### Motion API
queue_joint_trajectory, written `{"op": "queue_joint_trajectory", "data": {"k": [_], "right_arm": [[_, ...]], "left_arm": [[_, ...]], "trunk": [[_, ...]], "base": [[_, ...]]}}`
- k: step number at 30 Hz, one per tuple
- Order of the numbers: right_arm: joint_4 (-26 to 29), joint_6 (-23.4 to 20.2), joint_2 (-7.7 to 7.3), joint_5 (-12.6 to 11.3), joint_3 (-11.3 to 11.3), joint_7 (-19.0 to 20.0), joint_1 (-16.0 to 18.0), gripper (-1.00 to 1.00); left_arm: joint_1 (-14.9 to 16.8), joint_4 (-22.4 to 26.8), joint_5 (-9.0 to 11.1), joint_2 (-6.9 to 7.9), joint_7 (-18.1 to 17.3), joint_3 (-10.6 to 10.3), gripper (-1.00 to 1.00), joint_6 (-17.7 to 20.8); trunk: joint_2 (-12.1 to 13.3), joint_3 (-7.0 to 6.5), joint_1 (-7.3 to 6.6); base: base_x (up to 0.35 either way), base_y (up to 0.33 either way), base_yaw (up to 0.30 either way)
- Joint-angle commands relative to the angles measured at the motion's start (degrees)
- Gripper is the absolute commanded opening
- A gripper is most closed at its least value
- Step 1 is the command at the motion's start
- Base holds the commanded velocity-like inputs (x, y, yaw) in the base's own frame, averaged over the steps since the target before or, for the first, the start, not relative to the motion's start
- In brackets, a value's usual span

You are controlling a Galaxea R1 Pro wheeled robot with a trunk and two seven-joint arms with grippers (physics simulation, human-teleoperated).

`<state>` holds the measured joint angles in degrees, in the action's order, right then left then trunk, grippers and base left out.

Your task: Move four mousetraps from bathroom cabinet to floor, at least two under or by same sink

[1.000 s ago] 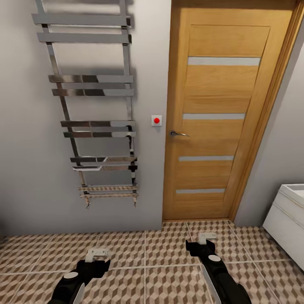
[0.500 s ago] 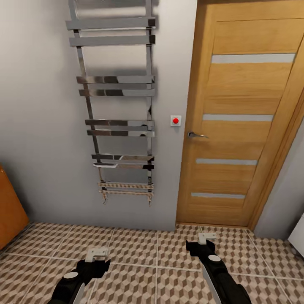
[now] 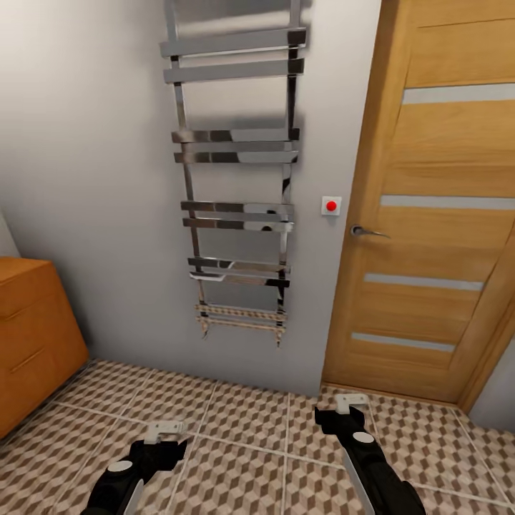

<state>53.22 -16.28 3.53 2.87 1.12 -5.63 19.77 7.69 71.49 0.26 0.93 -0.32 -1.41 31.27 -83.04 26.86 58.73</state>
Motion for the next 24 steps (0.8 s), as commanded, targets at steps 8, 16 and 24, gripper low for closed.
{"op": "queue_joint_trajectory", "data": {"k": [8,16,24], "right_arm": [[0.1,-0.4,-0.02,0.3,0.1,-0.3,0.0,1.00],[0.1,-0.4,-0.02,0.3,0.1,-0.3,0.0,1.00],[0.1,-0.4,-0.02,0.3,0.1,-0.3,0.0,1.00]], "left_arm": [[0.0,0.0,0.0,-0.02,0.0,-0.1,1.00,0.3],[0.0,-0.1,0.1,-0.03,0.0,-0.1,1.00,0.3],[0.0,-0.1,0.1,-0.05,0.0,-0.1,1.00,0.3]], "trunk": [[0.0,0.06,0.00],[0.0,0.06,0.00],[0.0,0.06,0.00]], "base": [[0.000,0.000,0.259],[0.000,0.000,0.259],[0.000,0.000,0.259]]}}
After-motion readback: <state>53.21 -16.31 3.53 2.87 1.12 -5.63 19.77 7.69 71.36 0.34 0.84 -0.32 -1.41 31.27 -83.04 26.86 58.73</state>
